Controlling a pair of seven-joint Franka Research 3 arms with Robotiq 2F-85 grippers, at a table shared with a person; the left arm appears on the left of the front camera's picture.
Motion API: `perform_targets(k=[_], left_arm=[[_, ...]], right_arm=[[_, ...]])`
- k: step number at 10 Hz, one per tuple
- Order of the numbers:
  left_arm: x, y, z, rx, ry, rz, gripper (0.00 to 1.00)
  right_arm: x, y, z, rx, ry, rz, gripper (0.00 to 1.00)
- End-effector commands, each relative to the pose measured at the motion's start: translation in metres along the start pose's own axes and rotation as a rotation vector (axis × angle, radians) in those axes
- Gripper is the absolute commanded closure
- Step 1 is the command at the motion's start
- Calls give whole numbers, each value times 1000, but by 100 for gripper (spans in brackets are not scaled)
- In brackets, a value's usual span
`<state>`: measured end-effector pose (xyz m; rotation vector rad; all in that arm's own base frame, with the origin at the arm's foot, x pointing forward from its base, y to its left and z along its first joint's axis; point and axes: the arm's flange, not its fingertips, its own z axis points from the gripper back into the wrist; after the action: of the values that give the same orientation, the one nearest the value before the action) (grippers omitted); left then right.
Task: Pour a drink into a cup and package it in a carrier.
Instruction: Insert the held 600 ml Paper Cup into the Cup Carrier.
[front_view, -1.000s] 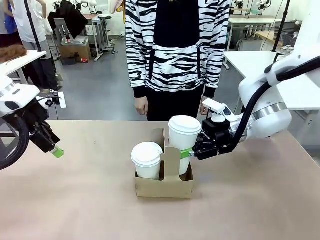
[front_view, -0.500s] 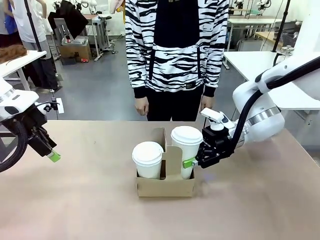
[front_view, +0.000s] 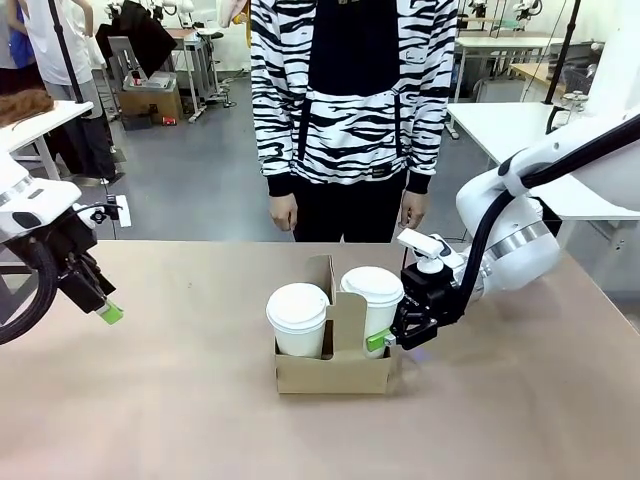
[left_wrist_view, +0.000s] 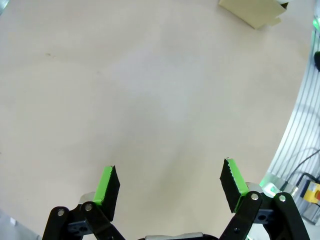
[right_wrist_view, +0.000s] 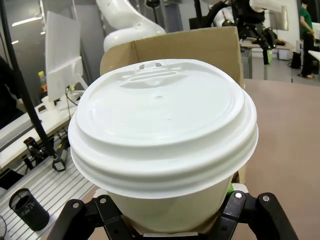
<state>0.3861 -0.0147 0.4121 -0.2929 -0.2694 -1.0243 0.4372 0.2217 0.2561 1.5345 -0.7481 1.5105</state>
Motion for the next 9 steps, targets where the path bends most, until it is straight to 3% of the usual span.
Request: perform_targets(k=[1, 2, 3, 9], left_arm=[[-1, 0, 1, -9, -16, -5, 0], [-1, 0, 1, -9, -16, -5, 0], [-1, 0, 1, -9, -16, -5, 0], [-1, 0, 1, -9, -16, -5, 0]], right_arm=[[1, -4, 1, 10, 34, 43, 20], [2, -4, 2, -5, 48, 57, 20], [1, -1, 3, -14, 77, 72, 0], [29, 12, 37, -99, 148, 82, 0]])
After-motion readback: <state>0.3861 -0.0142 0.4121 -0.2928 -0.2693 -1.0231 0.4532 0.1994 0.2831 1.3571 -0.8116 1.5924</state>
